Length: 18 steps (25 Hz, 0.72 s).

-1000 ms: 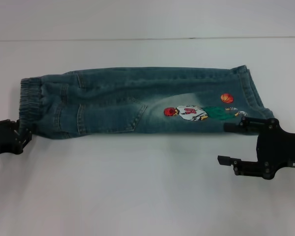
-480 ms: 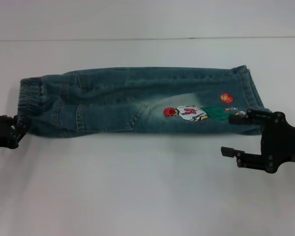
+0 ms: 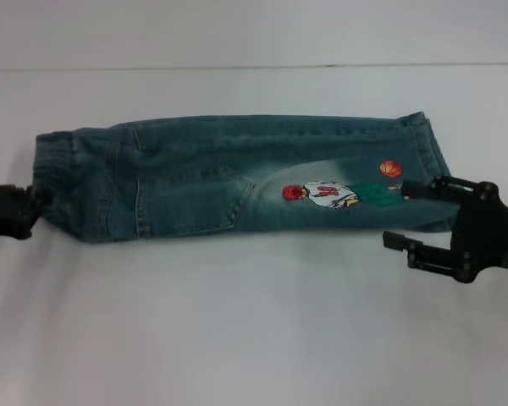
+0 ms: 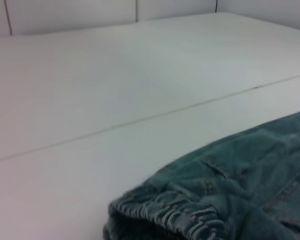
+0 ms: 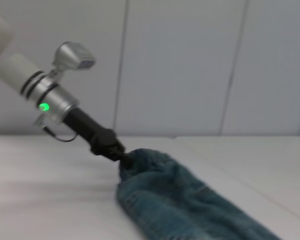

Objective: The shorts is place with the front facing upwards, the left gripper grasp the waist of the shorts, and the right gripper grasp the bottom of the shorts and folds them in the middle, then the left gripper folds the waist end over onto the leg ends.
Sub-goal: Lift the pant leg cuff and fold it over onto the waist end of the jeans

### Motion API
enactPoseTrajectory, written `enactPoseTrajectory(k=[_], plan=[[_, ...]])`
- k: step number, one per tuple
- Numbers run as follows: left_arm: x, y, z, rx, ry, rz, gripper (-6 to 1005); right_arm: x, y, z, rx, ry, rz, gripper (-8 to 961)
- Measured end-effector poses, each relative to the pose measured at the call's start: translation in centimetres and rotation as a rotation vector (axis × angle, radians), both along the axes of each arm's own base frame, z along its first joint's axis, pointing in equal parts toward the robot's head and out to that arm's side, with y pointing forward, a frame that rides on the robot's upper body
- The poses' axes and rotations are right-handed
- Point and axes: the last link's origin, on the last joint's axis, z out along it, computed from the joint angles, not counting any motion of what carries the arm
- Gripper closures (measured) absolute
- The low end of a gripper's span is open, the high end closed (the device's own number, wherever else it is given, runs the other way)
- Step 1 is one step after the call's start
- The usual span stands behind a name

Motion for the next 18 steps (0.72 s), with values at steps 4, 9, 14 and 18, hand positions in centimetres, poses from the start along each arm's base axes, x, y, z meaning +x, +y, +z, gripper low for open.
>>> enactPoseTrajectory(k=[4, 9, 14, 18], plan=[[1.7, 0.3, 1.3, -0.030, -0.022, -0.035, 951, 0.3, 0.2, -0.1, 0.031, 0.014, -0.027, 276], [4.1, 0.8, 3.1, -0.038, -0.041, -0.081, 948, 0.6, 0.8, -0.2, 0.083, 0.050, -0.076, 309], [7.5, 1.6, 5.4, -0.049, -0.085, -0.122, 945, 0.8, 1.6, -1.2, 0.193, 0.112, -0.116, 341], [10.2, 2.1, 6.4, -0.074, -0.108, -0.163, 943, 0.5, 2.5, -2.9, 0.252, 0.123, -0.131, 367]])
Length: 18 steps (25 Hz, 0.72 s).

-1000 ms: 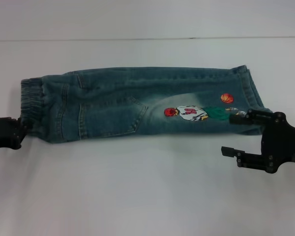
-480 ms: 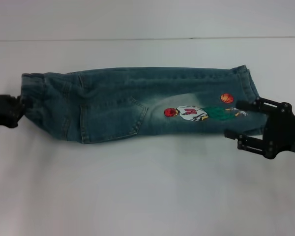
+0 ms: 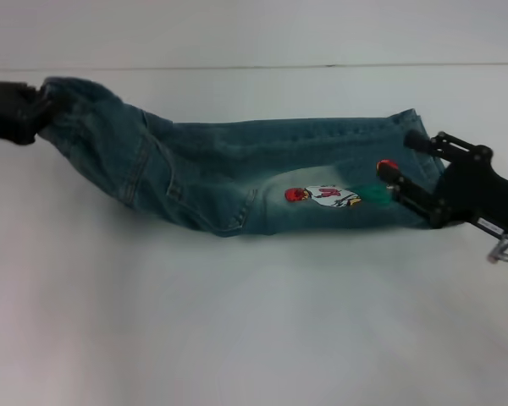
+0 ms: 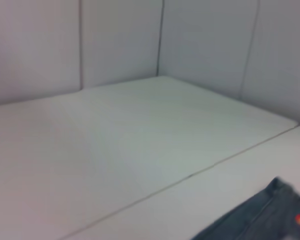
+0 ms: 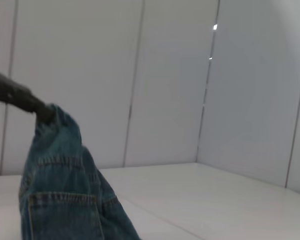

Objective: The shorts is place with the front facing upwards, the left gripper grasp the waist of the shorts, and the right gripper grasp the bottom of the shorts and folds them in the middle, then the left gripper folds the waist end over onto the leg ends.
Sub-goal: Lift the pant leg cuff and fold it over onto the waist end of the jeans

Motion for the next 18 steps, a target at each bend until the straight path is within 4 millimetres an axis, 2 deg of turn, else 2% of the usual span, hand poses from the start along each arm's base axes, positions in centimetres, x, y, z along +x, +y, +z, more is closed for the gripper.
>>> enactPoseTrajectory(k=[5, 8, 10, 13, 18], plan=[[2.6, 0.9, -0.1, -0.038, -0.016, -0.041, 940, -0.9, 2.1, -2.9, 0.016, -0.051, -0.050, 400], [3.8, 1.3, -0.2, -0.053, -0.011, -0.062, 938, -1.8, 3.6, -4.6, 0.010, -0.095, -0.086, 649], [4.7, 1.5, -0.4, -0.065, -0.009, -0.076, 937, -2.8, 4.4, -6.1, 0.017, -0.129, -0.087, 733], [5.5, 1.8, -0.5, -0.077, -0.009, -0.091, 936, -3.6, 4.8, -7.0, 0.011, -0.148, -0.080, 859], [8.7, 2.6, -0.5, -0.104, -0.019, -0.142, 933, -5.0, 5.2, -8.9, -0.038, -0.200, -0.074, 902]])
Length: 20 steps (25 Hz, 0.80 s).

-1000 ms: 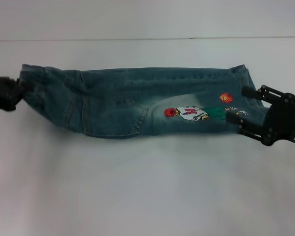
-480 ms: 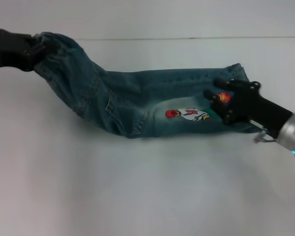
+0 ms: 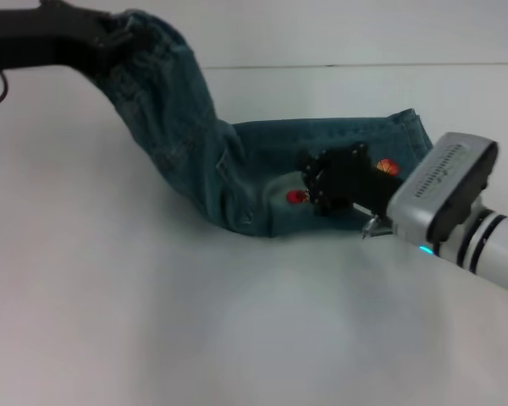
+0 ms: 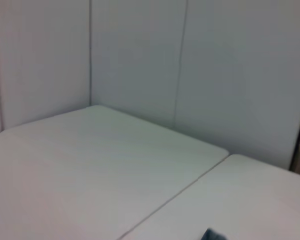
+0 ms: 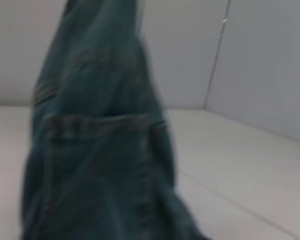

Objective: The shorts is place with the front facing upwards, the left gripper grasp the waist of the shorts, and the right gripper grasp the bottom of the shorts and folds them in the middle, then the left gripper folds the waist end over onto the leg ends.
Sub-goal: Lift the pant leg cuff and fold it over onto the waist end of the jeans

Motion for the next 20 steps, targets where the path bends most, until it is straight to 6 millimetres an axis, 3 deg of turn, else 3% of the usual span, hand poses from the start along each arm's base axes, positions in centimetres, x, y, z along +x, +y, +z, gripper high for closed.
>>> enactPoseTrajectory(k=[8, 17, 20], plan=[[5.9, 1.2, -1.2, -0.077, -0.028, -0.082, 928, -1.4, -0.2, -2.2, -0.076, -0.094, 0.053, 954], [9.7, 1.5, -3.5, -0.119, -0.001, -0.141, 923, -3.9, -1.1, -4.2, -0.189, -0.149, 0.188, 954], [10.1, 1.7, -4.3, -0.114, 0.019, -0.148, 922, -3.9, -1.2, -4.2, -0.180, -0.141, 0.191, 954]])
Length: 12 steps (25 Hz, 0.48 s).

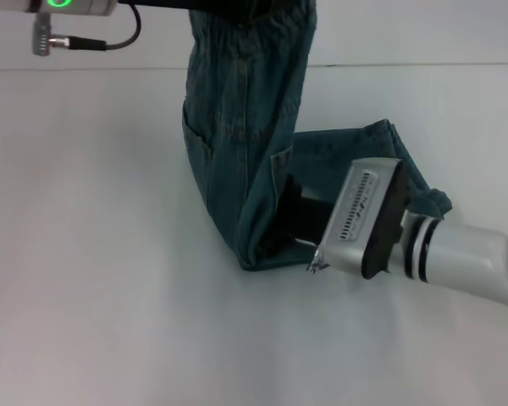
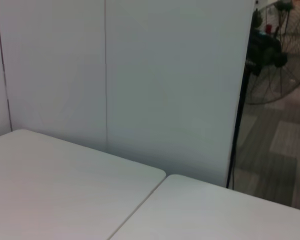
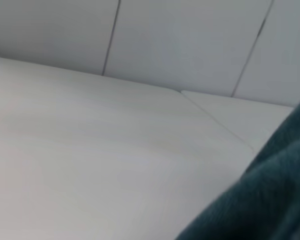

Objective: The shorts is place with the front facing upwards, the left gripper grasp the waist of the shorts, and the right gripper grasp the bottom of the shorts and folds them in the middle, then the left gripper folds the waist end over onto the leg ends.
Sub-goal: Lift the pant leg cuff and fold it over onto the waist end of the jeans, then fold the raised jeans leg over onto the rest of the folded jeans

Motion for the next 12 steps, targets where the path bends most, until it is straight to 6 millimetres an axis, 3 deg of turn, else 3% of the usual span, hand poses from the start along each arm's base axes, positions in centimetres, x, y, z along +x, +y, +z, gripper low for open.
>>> enactPoseTrajectory(k=[3, 7, 12], plan=[[0.0, 0.2, -0.3, 0.011, 0.006, 0.003, 920, 1.3, -0.1, 1.2, 0.044, 0.033, -0.025, 954], [-0.3, 0.5, -1.1, 0.009, 0.009, 0.015, 918, 5.2, -0.5, 4.4, 0.142, 0.057, -0.065, 955], [-0.4, 0.9, -3.4, -0.005, 0.019, 0.031, 915, 10.1, -3.2, 8.9, 0.211, 0.065, -0.072, 955]])
